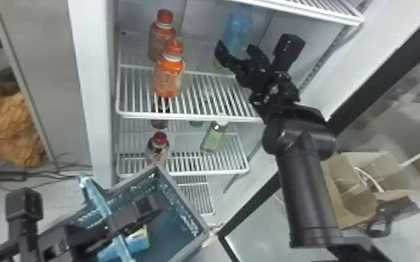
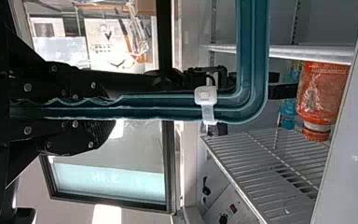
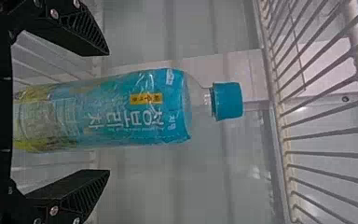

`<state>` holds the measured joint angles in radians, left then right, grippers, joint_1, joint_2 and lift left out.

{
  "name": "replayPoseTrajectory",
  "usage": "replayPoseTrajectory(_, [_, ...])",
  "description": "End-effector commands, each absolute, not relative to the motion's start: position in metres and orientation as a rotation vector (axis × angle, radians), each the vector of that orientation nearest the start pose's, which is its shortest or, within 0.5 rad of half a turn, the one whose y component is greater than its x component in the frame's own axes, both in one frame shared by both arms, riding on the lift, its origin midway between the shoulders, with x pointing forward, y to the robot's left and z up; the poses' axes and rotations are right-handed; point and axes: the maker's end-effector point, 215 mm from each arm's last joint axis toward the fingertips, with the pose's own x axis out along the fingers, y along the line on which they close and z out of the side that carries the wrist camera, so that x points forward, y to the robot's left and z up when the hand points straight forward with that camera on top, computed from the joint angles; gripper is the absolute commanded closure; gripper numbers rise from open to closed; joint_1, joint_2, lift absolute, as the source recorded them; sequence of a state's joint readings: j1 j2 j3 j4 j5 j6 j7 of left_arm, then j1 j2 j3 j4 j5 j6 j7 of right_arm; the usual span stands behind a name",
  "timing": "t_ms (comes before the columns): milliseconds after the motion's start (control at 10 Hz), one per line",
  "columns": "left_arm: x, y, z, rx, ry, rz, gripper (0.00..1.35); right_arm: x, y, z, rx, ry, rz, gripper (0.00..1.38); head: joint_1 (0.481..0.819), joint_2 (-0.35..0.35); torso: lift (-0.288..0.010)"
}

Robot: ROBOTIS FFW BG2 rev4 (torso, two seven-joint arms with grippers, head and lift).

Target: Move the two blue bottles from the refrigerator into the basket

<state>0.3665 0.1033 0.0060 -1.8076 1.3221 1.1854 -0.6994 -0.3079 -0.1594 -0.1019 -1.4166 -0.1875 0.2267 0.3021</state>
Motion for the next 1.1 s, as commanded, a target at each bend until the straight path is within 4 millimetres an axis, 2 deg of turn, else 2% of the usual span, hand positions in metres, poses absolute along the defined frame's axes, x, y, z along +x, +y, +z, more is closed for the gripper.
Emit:
replayPoseTrajectory(0, [0.273,-0.011,-0.329,-1.530,0.739,-1.203,1.20,0.687,-0.282,-0.280,0.071,0.049,0.197,0.19,0.695,-0.336,-0.010])
replayPoseTrajectory(100, [0.273,-0.011,-0.329,-1.530,0.739,-1.203,1.20,0.690,-0.276,-0.280,0.069,0.054,0.206,0.30,0.695,-0.332,-0.010])
replayPoseTrajectory(200, [0.273,-0.011,-0.329,-1.532,0.738,-1.203,1.20,0.690,-0.278,-0.284,0.071,0.061,0.202,0.56,0.695,-0.326,-0.010])
replayPoseTrajectory(300, [0.272,-0.011,-0.330,-1.532,0.741,-1.201,1.20,0.690,-0.279,-0.287,0.072,0.066,0.198,0.94,0.695,-0.323,-0.010])
replayPoseTrajectory(400, [0.271,-0.011,-0.330,-1.536,0.741,-1.200,1.20,0.688,-0.283,-0.289,0.060,0.068,0.186,1.15,0.695,-0.323,-0.010])
replayPoseTrajectory(500, [0.271,-0.011,-0.330,-1.536,0.741,-1.200,1.20,0.684,-0.289,-0.284,0.055,0.053,0.165,1.29,0.695,-0.325,-0.010])
replayPoseTrajectory(700, [0.272,-0.011,-0.329,-1.537,0.740,-1.201,1.20,0.679,-0.302,-0.287,0.047,0.051,0.144,1.28,0.695,-0.337,-0.010])
replayPoseTrajectory(1000, [0.272,-0.011,-0.329,-1.539,0.738,-1.202,1.20,0.659,-0.315,-0.279,0.058,0.014,0.141,1.28,0.695,-0.350,-0.010])
